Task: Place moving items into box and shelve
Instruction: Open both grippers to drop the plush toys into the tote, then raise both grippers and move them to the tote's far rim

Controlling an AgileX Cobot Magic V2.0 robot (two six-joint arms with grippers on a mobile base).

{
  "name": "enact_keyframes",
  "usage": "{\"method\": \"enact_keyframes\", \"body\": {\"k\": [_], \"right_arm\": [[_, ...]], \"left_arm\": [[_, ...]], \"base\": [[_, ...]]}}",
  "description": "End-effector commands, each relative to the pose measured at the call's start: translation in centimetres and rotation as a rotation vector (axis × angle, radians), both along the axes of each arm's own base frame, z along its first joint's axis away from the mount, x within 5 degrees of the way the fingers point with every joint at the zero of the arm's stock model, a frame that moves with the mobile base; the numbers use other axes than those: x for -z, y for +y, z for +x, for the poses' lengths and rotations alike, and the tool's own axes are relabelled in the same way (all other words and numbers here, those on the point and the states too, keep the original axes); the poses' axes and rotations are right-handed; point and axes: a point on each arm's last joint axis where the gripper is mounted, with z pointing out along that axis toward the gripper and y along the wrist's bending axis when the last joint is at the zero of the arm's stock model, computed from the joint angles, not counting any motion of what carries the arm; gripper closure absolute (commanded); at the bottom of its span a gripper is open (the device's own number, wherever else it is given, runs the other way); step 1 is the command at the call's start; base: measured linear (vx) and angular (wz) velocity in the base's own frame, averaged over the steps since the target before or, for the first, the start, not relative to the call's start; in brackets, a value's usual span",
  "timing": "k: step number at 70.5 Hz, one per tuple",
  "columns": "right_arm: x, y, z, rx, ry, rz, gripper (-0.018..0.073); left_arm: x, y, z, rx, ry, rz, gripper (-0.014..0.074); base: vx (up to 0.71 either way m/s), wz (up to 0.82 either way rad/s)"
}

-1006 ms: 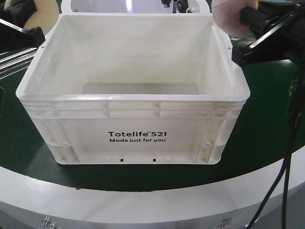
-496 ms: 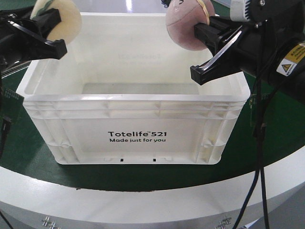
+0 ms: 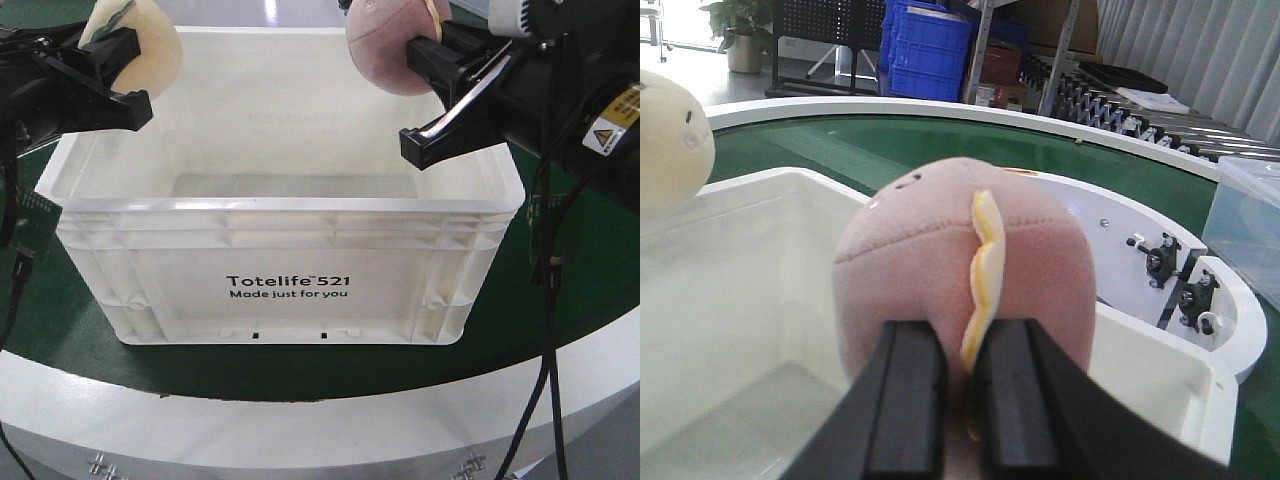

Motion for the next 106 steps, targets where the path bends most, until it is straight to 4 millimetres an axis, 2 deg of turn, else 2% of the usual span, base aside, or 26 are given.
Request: {"method": "enact_keyframes", "body": {"k": [1, 13, 19, 25, 38, 47, 70, 82, 91, 106], "right_arm": [[-2.3, -0.1, -0.4, -0.006, -0.124, 0.067, 0.0231], [-2.3, -0.1, -0.4, -0.006, -0.124, 0.067, -0.0003], [-2.3, -0.1, -0.4, -0.006, -0.124, 0.068, -0.0060], [-2.3, -0.1, -0.4, -0.006, -0.123, 0.069, -0.0066], [-2.3, -0.2, -0.3, -0.004, -0.123, 0.070, -0.0034], [-2.5, -0.6, -0.3, 0.012, -0.123, 0.083, -0.0018], [-3.8, -5.6, -0.2, 0.212, -0.123, 0.138, -0.0019], [-3.9, -6.6, -0.4, 0.256, -0.048, 0.209, -0.0019], [-4.7, -6.5, 0.5, 0.265, 0.060, 0.205, -0.0015], [-7.5, -5.1, 3.9, 0.244, 0.222, 0.145, 0.0013]], "left_arm": [[-2.5, -0.1, -0.4, 0.013, -0.139, -0.056, 0.0395], [-2.5, -0.1, -0.4, 0.013, -0.139, -0.056, 0.0158], [-2.5, -0.1, -0.4, 0.013, -0.136, -0.058, 0.0074], [-2.5, -0.1, -0.4, 0.012, -0.133, -0.059, 0.0027], [-2.4, 0.0, -0.4, 0.008, -0.131, -0.057, 0.0020], [-2.6, 1.0, -0.3, -0.029, -0.131, -0.055, 0.0020], [-3.4, 5.7, -1.6, -0.214, -0.079, -0.027, 0.0020], [-2.9, 6.5, -1.4, -0.254, -0.013, -0.041, 0.0020], [-3.1, 6.5, -1.1, -0.263, 0.038, -0.078, 0.0020], [-6.2, 6.2, 2.0, -0.282, 0.169, -0.039, 0.0020]], "base": [[0.00, 0.00], [0.00, 0.00], [0.00, 0.00], [0.00, 0.00], [0.00, 0.00], [0.00, 0.00], [0.00, 0.00], [0.00, 0.00], [0.00, 0.00], [0.00, 0.00]]}}
